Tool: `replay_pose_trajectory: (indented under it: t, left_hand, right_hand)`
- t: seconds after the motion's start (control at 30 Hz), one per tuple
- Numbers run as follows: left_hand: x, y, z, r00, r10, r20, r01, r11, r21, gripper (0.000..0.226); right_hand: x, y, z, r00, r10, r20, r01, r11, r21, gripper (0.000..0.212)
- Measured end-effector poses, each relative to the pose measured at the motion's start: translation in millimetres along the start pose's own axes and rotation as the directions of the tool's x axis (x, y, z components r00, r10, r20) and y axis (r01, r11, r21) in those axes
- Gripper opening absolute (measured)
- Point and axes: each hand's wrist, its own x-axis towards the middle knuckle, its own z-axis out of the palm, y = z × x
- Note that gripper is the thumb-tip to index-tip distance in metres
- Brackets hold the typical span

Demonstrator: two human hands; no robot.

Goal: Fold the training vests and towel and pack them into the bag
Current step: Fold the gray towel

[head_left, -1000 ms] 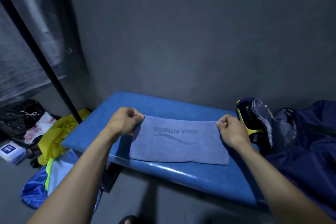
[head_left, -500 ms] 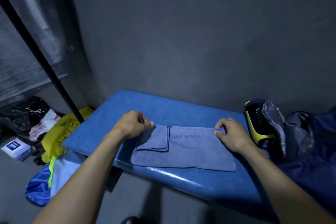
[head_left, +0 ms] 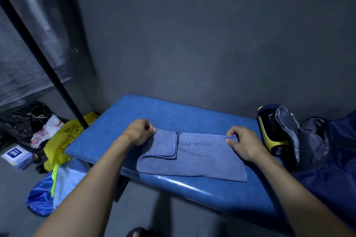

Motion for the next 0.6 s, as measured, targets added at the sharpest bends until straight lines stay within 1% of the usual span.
replay_pose_trajectory:
  t: [0.03, 0.07, 0.13, 0.17, 0.2, 0.23, 0.27, 0.3, 0.33, 0.37, 0.4, 0.43, 0.47, 0.53, 0.6]
  left_hand:
    - [1.9, -2.8, -2.5, 0.999, -0.014, -0.041, 0.014, 1.0, -0.015, 0.021]
    - [2.7, -5.7, -4.2, 0.996, -0.032, -0.08, 0.032, 0.999, 0.008, 0.022]
    - [1.3, -9.8, -5.1, 0.991, -0.018, -0.132, 0.038, 0.988, 0.152, 0.019]
    - [-0.7, -9.6, -6.4, 0.987, 0.022, -0.159, 0.01, 0.98, 0.201, 0.015]
    - [-4.0, -7.1, -10.1, 0.979, 0.08, -0.187, -0.04, 0.977, 0.21, 0.011]
    - [-7.8, -2.8, -15.6, 0.964, 0.156, -0.215, -0.115, 0.975, 0.189, 0.01]
    - [-14.0, 3.7, -22.4, 0.946, 0.242, -0.214, -0.214, 0.966, 0.146, 0.011]
    - [-22.4, 10.8, -28.3, 0.933, 0.318, -0.17, -0.311, 0.948, 0.071, 0.014]
    - [-34.2, 20.2, -32.4, 0.922, 0.38, -0.074, -0.383, 0.924, -0.02, 0.021]
    - [-44.2, 26.6, -32.2, 0.905, 0.424, 0.039, -0.421, 0.905, -0.069, 0.031]
    - [-53.2, 32.0, -28.7, 0.882, 0.451, 0.134, -0.448, 0.892, -0.056, 0.042]
    - [-57.3, 32.5, -21.6, 0.866, 0.461, 0.192, -0.472, 0.881, 0.012, 0.05]
    - [-58.5, 31.5, -14.0, 0.859, 0.464, 0.218, -0.491, 0.867, 0.089, 0.053]
    - [-54.8, 29.2, -4.3, 0.862, 0.46, 0.214, -0.501, 0.837, 0.222, 0.046]
    - [-51.1, 28.7, -1.6, 0.867, 0.456, 0.201, -0.498, 0.814, 0.3, 0.036]
  right_hand:
    - [-0.1, 0.5, 0.4, 1.0, 0.005, 0.0, -0.005, 1.0, -0.002, 0.01]
    - [-0.2, 0.6, 0.7, 1.0, 0.009, -0.002, -0.009, 1.0, -0.004, 0.011]
    - [-0.2, 0.9, 0.7, 1.0, 0.019, -0.008, -0.019, 1.0, 0.004, 0.012]
    - [-0.4, 0.6, 0.7, 1.0, 0.025, -0.012, -0.025, 1.0, 0.009, 0.013]
    - [-0.7, 0.2, 0.4, 0.999, 0.029, -0.015, -0.029, 1.0, 0.012, 0.014]
    - [-1.0, -0.2, 0.2, 0.999, 0.034, -0.018, -0.034, 0.999, 0.016, 0.014]
    - [-1.3, -0.7, -0.1, 0.999, 0.04, -0.02, -0.039, 0.999, 0.021, 0.014]
    - [-1.7, -1.3, -0.4, 0.999, 0.046, -0.021, -0.045, 0.999, 0.027, 0.015]
    - [-2.7, -2.0, -0.9, 0.999, 0.05, -0.02, -0.049, 0.998, 0.029, 0.015]
    - [-3.2, -2.8, -1.3, 0.998, 0.055, -0.021, -0.054, 0.998, 0.03, 0.015]
    - [-3.8, -3.4, -2.1, 0.998, 0.06, -0.021, -0.059, 0.998, 0.031, 0.015]
    - [-4.1, -4.1, -3.1, 0.998, 0.065, -0.022, -0.064, 0.997, 0.036, 0.014]
    - [-4.5, -4.7, -3.9, 0.997, 0.071, -0.022, -0.07, 0.997, 0.043, 0.014]
    - [-5.5, -5.3, -5.3, 0.996, 0.086, -0.025, -0.084, 0.995, 0.062, 0.015]
    - [-5.8, -5.0, -6.3, 0.995, 0.093, -0.031, -0.09, 0.993, 0.076, 0.015]
